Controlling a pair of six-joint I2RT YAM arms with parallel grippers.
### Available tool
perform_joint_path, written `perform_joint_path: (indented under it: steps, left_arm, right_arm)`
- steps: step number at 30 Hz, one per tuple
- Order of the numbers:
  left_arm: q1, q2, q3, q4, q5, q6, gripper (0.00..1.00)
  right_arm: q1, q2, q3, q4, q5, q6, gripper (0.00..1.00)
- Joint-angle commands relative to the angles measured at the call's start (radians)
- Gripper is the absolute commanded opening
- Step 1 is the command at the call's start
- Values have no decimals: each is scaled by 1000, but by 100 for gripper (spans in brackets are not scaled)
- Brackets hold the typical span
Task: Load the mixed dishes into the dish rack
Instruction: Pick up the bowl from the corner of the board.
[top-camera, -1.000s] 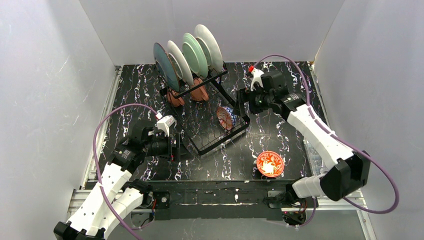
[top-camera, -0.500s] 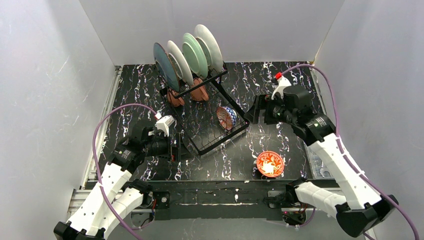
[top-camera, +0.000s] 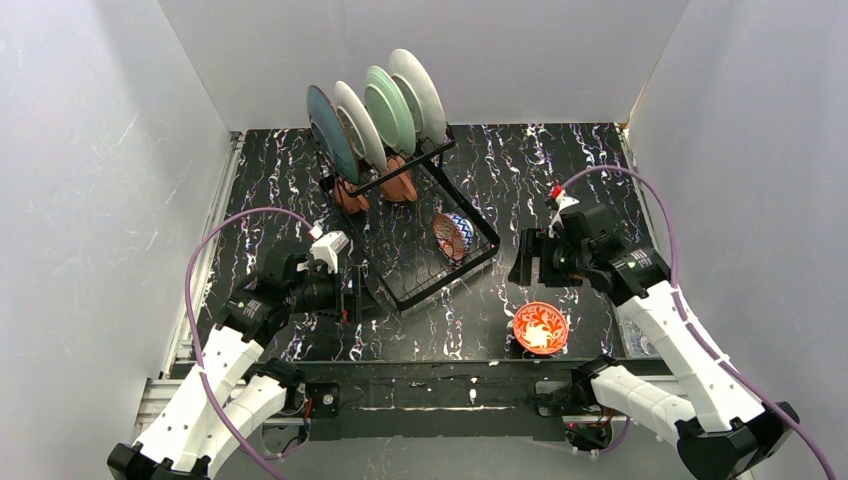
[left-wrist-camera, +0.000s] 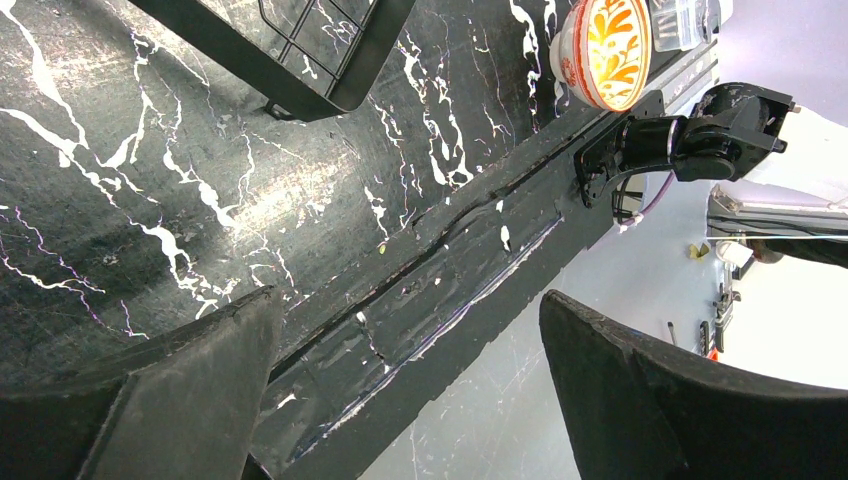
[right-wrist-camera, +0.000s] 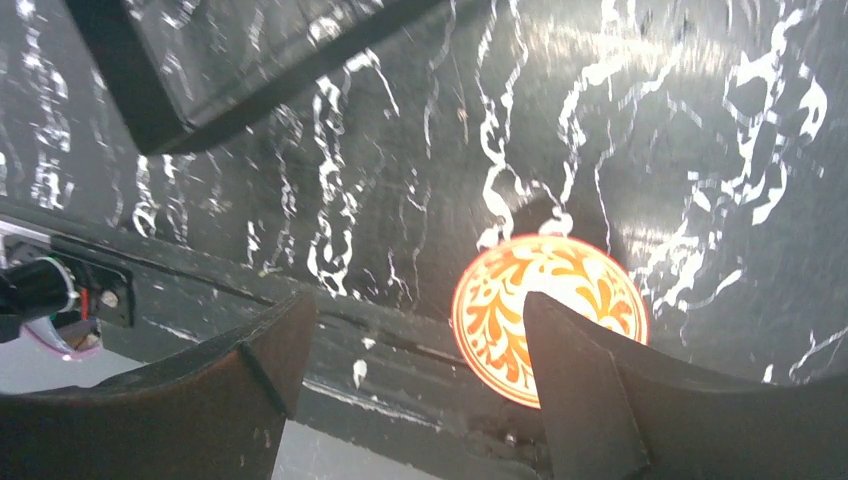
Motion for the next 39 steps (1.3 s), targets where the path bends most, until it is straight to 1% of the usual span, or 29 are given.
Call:
perform_joint_path:
  steps: [1, 5, 7, 11, 13, 16, 19, 22, 26, 29, 35, 39]
  left_arm:
    - [-5, 2, 8, -19, -2, 9, 99]
    - [-5, 8, 7, -18, 0, 9, 99]
    - [-5, 11, 8, -19, 4, 10, 99]
    - [-5, 15, 8, -18, 8, 11, 99]
    - [-5, 15, 7, -17, 10, 11, 99]
    - [-5, 13, 8, -16, 11, 12, 99]
    - [-6, 11, 7, -17, 10, 12, 99]
    - [-6, 11, 8, -17, 13, 12, 99]
    - [-6, 7, 8, -15, 15, 12, 99]
    - [-6, 3, 6, -15, 17, 12, 99]
    - [-5, -1, 6, -14, 19, 13, 99]
    - [-6, -6, 5, -14, 20, 12, 99]
  right_arm:
    - [5, -19, -63, -84, 21, 31, 83]
    - [16, -19, -100, -102, 38, 43, 79]
    - [25, -13, -107, -116, 84, 46, 77]
    - [54, -3, -120, -119, 110, 71, 75]
    - [85, 7, -137, -115, 143, 89, 74]
    - [189, 30, -166, -98, 196, 147, 74]
    - [301, 65, -169, -93, 293, 212, 74]
    - [374, 109, -173, -82, 335, 254, 74]
    - [432, 155, -183, -68, 377, 292, 74]
    - [454, 175, -198, -39, 383, 310, 72]
    - [499, 224, -224, -12, 402, 343, 67]
    - [524, 244, -240, -4, 417, 365, 62]
